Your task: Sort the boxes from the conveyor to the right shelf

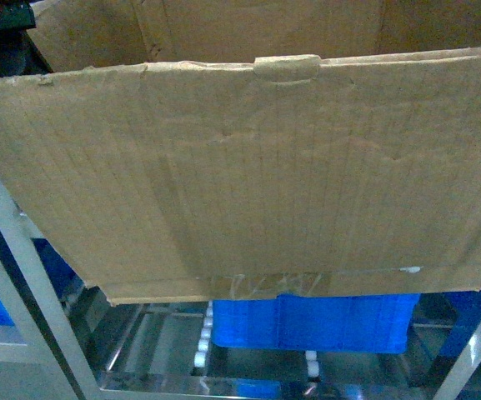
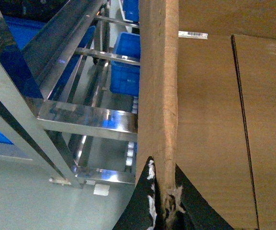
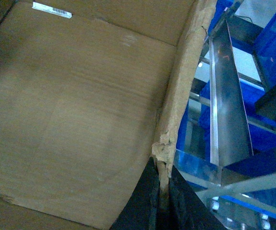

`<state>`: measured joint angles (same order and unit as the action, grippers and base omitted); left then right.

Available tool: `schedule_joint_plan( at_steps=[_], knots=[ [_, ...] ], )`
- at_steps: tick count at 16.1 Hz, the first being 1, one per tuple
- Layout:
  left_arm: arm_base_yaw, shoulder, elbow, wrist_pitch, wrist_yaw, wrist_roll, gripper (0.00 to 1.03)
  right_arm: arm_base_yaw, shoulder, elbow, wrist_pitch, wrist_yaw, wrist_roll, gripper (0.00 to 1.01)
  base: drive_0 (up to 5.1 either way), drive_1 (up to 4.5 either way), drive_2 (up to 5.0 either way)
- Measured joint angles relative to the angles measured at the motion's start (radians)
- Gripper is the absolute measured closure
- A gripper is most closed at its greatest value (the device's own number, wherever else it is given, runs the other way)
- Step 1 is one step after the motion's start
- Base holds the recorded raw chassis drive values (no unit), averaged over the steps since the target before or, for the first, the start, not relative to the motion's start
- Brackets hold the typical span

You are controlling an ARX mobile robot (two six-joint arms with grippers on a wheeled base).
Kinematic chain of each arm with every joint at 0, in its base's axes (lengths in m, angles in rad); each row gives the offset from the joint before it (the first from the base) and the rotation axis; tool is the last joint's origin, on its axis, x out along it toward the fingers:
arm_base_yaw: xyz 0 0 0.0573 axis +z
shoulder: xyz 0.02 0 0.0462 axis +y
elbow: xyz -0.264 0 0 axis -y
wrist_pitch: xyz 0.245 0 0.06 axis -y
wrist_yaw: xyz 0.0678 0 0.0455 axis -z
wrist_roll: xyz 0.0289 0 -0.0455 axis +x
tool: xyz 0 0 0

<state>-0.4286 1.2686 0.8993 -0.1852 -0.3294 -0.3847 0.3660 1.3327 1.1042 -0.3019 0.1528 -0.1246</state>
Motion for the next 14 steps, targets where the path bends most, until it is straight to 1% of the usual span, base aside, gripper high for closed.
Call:
schedule_joint_plan(
  at_steps=[4, 12, 14],
  knots=[
    [0.005, 0.0, 0.0, 0.0, -0.001, 0.0, 1.01, 0.0, 0.004, 0.0, 0.003, -0.003, 0.0, 0.99, -0.2, -0.19, -0.2],
    [0.003, 0.0, 0.0, 0.0, -0.001, 0.0, 1.01, 0.0, 0.0, 0.0, 0.002, -0.002, 0.0, 0.99, 0.0, 3.94, -3.9],
    [0.003, 0.0, 0.0, 0.0, 0.0, 0.0, 1.01, 0.0, 0.0, 0.0, 0.0, -0.002, 0.0, 0.99, 0.0, 1.07, -1.0]
  ],
)
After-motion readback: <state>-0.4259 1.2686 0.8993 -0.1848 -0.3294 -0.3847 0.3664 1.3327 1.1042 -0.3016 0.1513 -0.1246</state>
